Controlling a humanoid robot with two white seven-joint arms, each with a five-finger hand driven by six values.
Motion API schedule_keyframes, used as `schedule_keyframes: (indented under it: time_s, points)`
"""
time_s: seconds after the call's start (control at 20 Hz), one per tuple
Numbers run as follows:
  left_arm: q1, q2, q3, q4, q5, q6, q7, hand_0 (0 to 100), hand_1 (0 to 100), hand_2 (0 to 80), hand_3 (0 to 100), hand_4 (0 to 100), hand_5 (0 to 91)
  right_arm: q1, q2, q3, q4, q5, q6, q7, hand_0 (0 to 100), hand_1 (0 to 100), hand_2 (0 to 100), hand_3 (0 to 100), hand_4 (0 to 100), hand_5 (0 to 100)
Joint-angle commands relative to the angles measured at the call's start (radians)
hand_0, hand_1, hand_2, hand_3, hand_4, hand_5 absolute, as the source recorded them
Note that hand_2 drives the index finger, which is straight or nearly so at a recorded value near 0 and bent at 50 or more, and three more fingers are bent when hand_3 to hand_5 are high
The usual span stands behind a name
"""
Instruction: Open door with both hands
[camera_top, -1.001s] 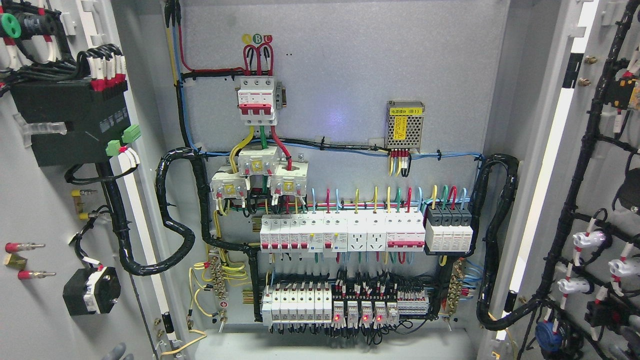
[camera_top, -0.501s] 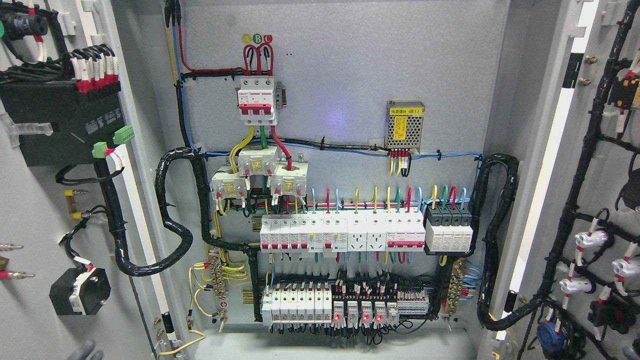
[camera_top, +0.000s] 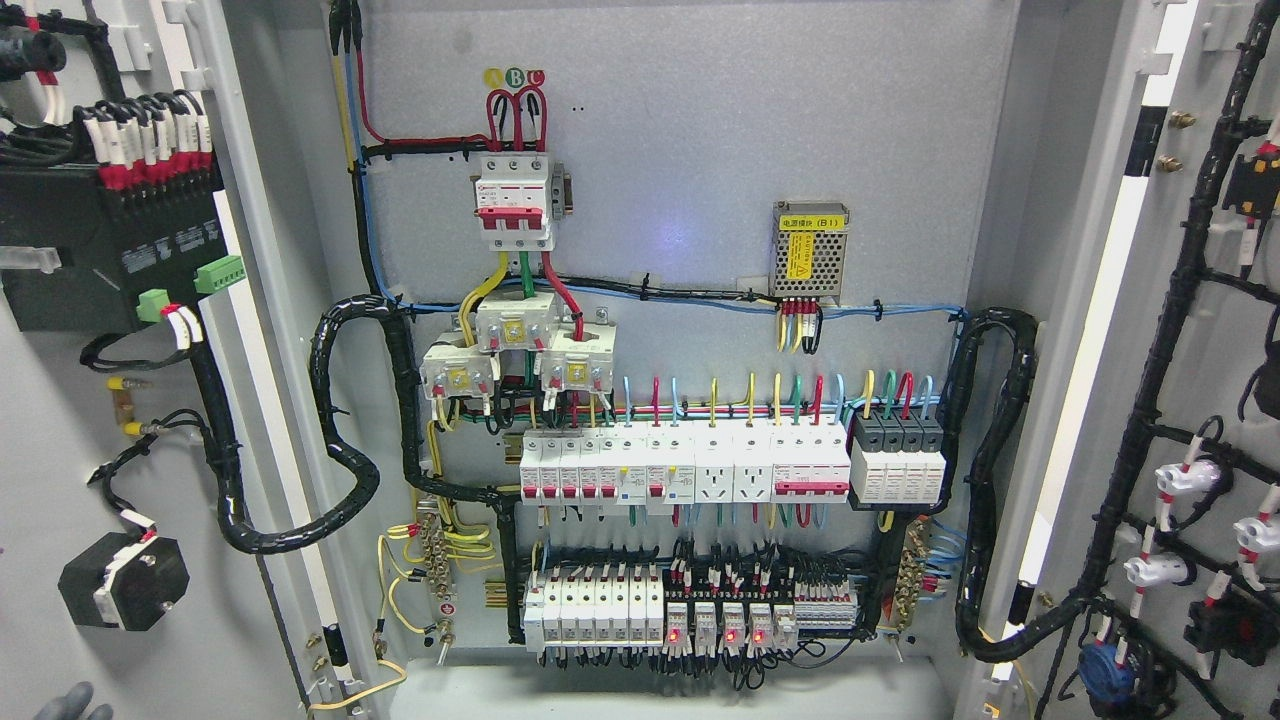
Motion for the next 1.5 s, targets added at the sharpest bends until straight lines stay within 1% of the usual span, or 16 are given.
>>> schedule_keyframes:
  time_s: [0.0, 0.15, 0.25, 0.45, 0.8, 1.1, 1.3, 1.45]
  points:
    - [0.002, 0.053, 0.083, 0.086, 0.073, 0.005, 0.0, 0, 0, 0.0, 0, 0, 0.0, 0.016, 0.006, -0.049, 0.0, -0.029, 0.001, -0.002, 19, 0, 0, 0, 0, 0]
    - [0.002, 0.078, 0.106, 0.106, 0.118, 0.022, 0.0, 0, 0, 0.0, 0, 0, 0.0, 0.018, 0.006, -0.05, 0.002, -0.047, 0.001, -0.002, 19, 0, 0, 0, 0, 0]
    - [-0.001, 0.081, 0.127, 0.12, 0.138, 0.034, -0.001, 0, 0, 0.0, 0, 0, 0.0, 0.022, 0.006, -0.06, 0.002, -0.047, 0.001, -0.002, 19, 0, 0, 0, 0, 0]
    - [-0.01, 0.099, 0.141, 0.155, 0.165, 0.044, 0.0, 0, 0, 0.0, 0, 0, 0.0, 0.025, 0.006, -0.063, 0.005, -0.047, 0.001, -0.002, 19, 0, 0, 0, 0, 0]
    - [-0.035, 0.11, 0.16, 0.202, 0.216, 0.1, -0.001, 0, 0, 0.0, 0, 0, 0.0, 0.037, 0.007, -0.06, 0.003, -0.047, 0.001, -0.002, 19, 0, 0, 0, 0, 0]
    - [-0.067, 0.127, 0.158, 0.255, 0.242, 0.133, -0.001, 0, 0, 0.0, 0, 0, 0.0, 0.037, -0.003, -0.044, 0.0, -0.047, 0.001, -0.002, 19, 0, 0, 0, 0, 0]
    - [-0.09, 0.145, 0.158, 0.285, 0.273, 0.157, -0.001, 0, 0, 0.0, 0, 0, 0.0, 0.037, -0.011, -0.012, 0.0, -0.045, 0.0, -0.001, 19, 0, 0, 0, 0, 0]
    - [-0.096, 0.148, 0.158, 0.294, 0.273, 0.157, -0.001, 0, 0, 0.0, 0, 0, 0.0, 0.041, -0.013, -0.001, -0.008, -0.045, -0.004, -0.001, 19, 0, 0, 0, 0, 0]
